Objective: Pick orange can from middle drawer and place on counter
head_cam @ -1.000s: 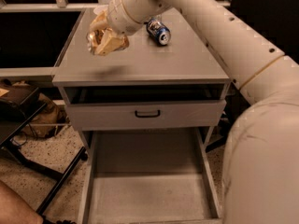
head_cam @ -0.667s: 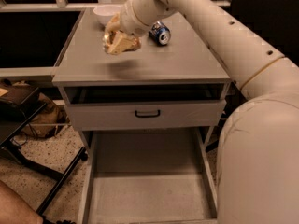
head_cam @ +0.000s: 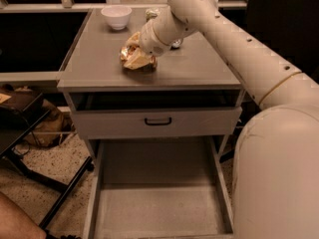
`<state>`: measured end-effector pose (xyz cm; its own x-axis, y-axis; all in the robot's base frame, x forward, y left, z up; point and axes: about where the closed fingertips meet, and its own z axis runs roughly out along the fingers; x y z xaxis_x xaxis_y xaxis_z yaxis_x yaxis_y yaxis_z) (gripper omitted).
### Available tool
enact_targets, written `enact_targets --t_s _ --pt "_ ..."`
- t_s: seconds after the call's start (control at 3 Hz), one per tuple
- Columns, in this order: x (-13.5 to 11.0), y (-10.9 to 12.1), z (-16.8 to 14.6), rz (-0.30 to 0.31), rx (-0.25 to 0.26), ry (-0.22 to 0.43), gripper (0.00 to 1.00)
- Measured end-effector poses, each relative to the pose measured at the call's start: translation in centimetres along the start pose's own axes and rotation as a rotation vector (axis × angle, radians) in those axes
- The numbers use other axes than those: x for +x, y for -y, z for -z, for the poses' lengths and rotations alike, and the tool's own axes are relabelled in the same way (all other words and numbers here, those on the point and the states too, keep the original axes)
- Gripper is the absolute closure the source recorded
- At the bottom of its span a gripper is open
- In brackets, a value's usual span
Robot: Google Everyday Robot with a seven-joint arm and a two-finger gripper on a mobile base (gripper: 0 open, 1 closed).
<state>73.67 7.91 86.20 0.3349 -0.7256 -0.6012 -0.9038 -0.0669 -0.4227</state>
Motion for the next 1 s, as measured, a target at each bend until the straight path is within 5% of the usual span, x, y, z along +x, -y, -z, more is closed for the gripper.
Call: enact_targets --t_s 1.0 --pt "0.00 0.00 -0.01 0.000 0.000 0.000 0.12"
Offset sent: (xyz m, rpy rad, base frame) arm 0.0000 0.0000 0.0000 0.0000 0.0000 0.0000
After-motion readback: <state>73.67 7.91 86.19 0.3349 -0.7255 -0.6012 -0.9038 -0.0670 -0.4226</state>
